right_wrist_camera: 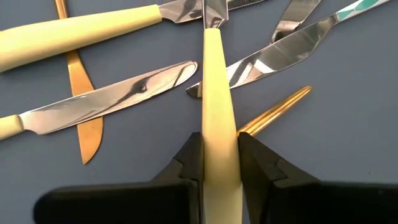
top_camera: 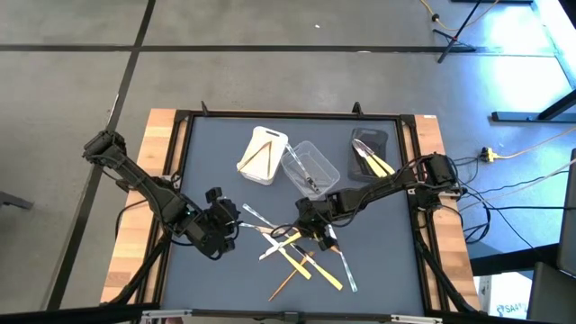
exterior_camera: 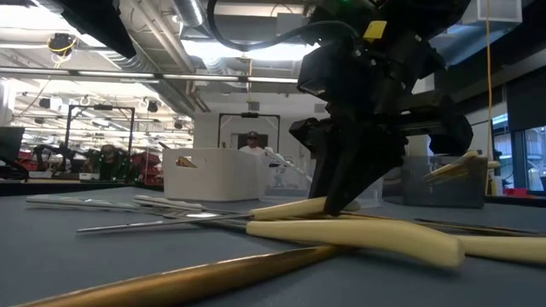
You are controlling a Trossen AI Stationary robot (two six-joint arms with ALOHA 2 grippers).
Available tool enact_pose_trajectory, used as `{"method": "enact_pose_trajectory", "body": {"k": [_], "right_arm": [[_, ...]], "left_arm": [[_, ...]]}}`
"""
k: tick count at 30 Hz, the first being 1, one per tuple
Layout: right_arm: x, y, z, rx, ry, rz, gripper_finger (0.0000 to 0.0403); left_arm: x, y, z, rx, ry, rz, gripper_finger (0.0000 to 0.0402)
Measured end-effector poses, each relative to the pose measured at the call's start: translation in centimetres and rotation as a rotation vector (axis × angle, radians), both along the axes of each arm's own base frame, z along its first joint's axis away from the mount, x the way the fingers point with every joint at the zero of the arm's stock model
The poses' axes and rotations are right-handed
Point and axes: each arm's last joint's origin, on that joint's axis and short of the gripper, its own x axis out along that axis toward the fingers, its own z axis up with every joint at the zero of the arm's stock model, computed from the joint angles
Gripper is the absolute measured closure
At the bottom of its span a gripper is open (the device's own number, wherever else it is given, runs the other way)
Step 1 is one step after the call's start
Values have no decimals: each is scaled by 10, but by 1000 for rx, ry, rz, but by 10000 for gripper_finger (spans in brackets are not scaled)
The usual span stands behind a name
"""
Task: Sort silverware by color (type)
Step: Put the yellow knife into the black bin
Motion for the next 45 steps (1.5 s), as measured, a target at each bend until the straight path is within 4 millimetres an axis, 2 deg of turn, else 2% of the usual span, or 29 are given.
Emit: {"method": "enact_pose_trajectory", "body": {"k": [10,14,22,31,40,45], "right_arm": [[0,0,2,2,-10,0,352],[-1,0,11,7,-37,-1,353],[-8,-2,44,14,-120,-8,354],[-25,-11,73,-138,-151,-85,354],[-50,-18,116,-160,-228,-131,354],[-72,-25,146,-162,-292,-235,354]], "left_arm": [[0,0,0,0,0,0,282],[0,0,0,0,0,0,282],[0,0,0,0,-1,0,282],[0,1,1,30,-22,18,282],[1,3,2,94,-69,56,282],[7,11,3,109,-92,106,282]]}}
